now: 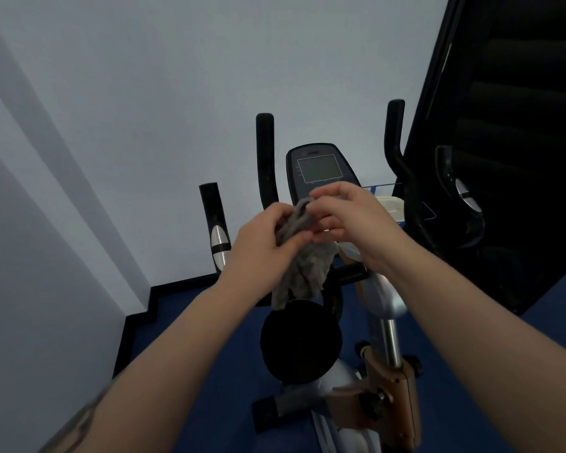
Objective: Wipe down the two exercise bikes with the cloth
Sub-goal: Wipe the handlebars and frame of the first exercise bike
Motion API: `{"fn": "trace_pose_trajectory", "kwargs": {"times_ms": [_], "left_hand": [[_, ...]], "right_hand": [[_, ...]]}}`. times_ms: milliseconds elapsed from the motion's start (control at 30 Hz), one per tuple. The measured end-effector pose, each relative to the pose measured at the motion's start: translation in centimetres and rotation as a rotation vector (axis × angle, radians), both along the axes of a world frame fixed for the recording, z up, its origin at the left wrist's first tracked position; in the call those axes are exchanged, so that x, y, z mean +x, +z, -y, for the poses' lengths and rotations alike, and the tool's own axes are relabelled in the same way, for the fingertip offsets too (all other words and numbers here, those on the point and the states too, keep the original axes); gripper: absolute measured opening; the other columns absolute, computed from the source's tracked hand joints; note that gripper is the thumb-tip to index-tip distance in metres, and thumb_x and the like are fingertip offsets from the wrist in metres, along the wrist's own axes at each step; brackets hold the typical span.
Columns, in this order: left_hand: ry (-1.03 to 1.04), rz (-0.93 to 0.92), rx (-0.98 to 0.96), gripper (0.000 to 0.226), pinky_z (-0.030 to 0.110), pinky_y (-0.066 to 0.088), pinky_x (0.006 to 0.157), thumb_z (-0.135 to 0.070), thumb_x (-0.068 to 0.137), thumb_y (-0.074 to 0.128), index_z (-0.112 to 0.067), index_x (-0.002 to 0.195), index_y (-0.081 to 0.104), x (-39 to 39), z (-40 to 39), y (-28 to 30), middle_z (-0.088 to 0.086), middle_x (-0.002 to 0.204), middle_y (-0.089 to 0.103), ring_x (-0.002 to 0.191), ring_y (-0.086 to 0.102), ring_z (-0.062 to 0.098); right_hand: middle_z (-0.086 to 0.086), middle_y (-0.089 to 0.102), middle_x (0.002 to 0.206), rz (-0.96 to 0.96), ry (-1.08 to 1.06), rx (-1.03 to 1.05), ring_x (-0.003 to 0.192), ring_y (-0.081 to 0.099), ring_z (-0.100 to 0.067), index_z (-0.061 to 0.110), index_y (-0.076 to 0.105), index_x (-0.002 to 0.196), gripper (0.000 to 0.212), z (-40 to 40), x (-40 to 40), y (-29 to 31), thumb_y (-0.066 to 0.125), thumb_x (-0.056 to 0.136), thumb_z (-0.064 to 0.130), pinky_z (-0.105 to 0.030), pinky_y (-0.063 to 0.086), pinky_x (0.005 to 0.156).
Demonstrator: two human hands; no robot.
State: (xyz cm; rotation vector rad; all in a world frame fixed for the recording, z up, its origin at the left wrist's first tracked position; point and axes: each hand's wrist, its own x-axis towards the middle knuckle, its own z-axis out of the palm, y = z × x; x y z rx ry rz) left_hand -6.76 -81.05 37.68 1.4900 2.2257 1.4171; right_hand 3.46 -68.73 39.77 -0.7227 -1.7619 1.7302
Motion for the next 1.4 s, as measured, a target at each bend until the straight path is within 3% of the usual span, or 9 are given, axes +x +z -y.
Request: {"fn": "trace_pose_trajectory", "kwargs": {"times_ms": [100, 233, 367, 500, 600, 733, 800, 1033, 1400], "left_hand": [[0.003, 0.046, -0.007, 0.011, 0.013, 0.044, 0.071, -0.023, 0.092, 0.064, -0.018, 0.101, 0.069, -1.4, -0.3, -0.1, -0.004, 0.090, 0.067, 0.084, 0.060, 0.007], [-0.010, 0.219, 0.080, 0.012, 0.019, 0.048, 0.073, -0.023, 0.095, 0.060, -0.014, 0.097, 0.068, -2.0, -0.4, -0.5, -0.002, 0.088, 0.067, 0.083, 0.062, 0.010], [0.039, 0.369, 0.207, 0.016, 0.025, 0.054, 0.068, -0.026, 0.095, 0.061, -0.012, 0.091, 0.067, -2.3, -0.8, -0.7, -0.002, 0.084, 0.068, 0.079, 0.064, 0.009], [0.045, 0.518, 0.150, 0.016, 0.033, 0.059, 0.067, -0.028, 0.093, 0.064, -0.012, 0.090, 0.068, -2.3, -1.0, -2.2, 0.007, 0.085, 0.071, 0.080, 0.069, 0.019], [0.130, 0.383, -0.016, 0.019, 0.030, 0.054, 0.067, -0.033, 0.091, 0.065, -0.014, 0.091, 0.070, -1.8, -1.6, -3.9, 0.003, 0.080, 0.070, 0.075, 0.067, 0.018], [0.343, -0.107, -0.277, 0.034, 0.038, 0.041, 0.089, -0.051, 0.089, 0.060, -0.020, 0.099, 0.069, -2.9, -2.3, -4.1, -0.005, 0.091, 0.068, 0.088, 0.060, 0.016], [0.420, -0.260, -0.255, 0.032, 0.035, 0.032, 0.085, -0.055, 0.087, 0.060, -0.026, 0.097, 0.066, -3.7, -2.0, -4.2, -0.010, 0.090, 0.065, 0.086, 0.051, 0.012], [0.406, -0.250, -0.044, 0.007, 0.023, 0.020, 0.080, -0.026, 0.092, 0.061, -0.028, 0.097, 0.065, -3.6, -0.7, -5.8, -0.017, 0.090, 0.063, 0.089, 0.054, 0.010], [0.458, -0.199, 0.001, 0.015, 0.026, 0.025, 0.085, -0.016, 0.089, 0.062, -0.029, 0.095, 0.066, -3.3, -1.8, -4.8, -0.016, 0.091, 0.065, 0.086, 0.055, 0.010]], "right_hand": [[0.000, 0.071, 0.095, -0.011, -0.020, 0.211, 0.086, 0.068, -0.008, 0.017, 0.068, 0.102, 0.016, -0.8, 1.2, -0.9, 0.069, 0.086, 0.015, -0.024, 0.054, 0.076], [0.007, 0.067, 0.118, 0.194, 0.240, 0.354, 0.112, 0.061, -0.005, 0.022, 0.063, 0.123, 0.042, -0.6, 2.0, -2.9, 0.074, 0.083, 0.030, -0.026, 0.047, 0.098], [-0.003, 0.071, 0.095, 0.122, 0.274, 0.278, 0.093, 0.068, -0.016, 0.007, 0.064, 0.103, 0.016, -1.6, 2.0, -3.1, 0.068, 0.090, 0.015, -0.032, 0.055, 0.088], [0.005, 0.070, 0.091, 0.067, 0.210, 0.202, 0.085, 0.067, -0.011, 0.019, 0.064, 0.103, 0.010, -4.2, 2.1, -2.4, 0.060, 0.095, 0.016, -0.025, 0.056, 0.071], [-0.001, 0.066, 0.111, 0.242, 0.041, 0.421, 0.101, 0.063, -0.019, 0.025, 0.061, 0.111, 0.018, -5.4, 0.3, -3.1, 0.063, 0.093, 0.024, -0.039, 0.053, 0.089], [-0.001, 0.055, 0.125, 0.352, -0.172, 0.644, 0.115, 0.053, -0.017, 0.020, 0.053, 0.123, 0.029, -4.1, -2.4, -5.1, 0.060, 0.095, 0.026, -0.030, 0.044, 0.097], [-0.002, 0.047, 0.135, 0.345, -0.237, 0.673, 0.121, 0.049, -0.017, 0.020, 0.046, 0.134, 0.039, -2.5, -2.7, -6.7, 0.051, 0.099, 0.036, -0.028, 0.039, 0.096], [-0.008, 0.053, 0.126, 0.654, -0.126, 0.924, 0.100, 0.061, -0.027, 0.018, 0.030, 0.137, 0.051, -0.8, -5.3, -8.9, 0.035, 0.100, 0.052, -0.033, 0.040, 0.067], [-0.008, 0.048, 0.123, 0.680, 0.007, 1.132, 0.096, 0.061, -0.023, 0.012, 0.023, 0.144, 0.058, -1.5, -4.0, -8.9, 0.039, 0.100, 0.046, -0.029, 0.038, 0.063]]}}
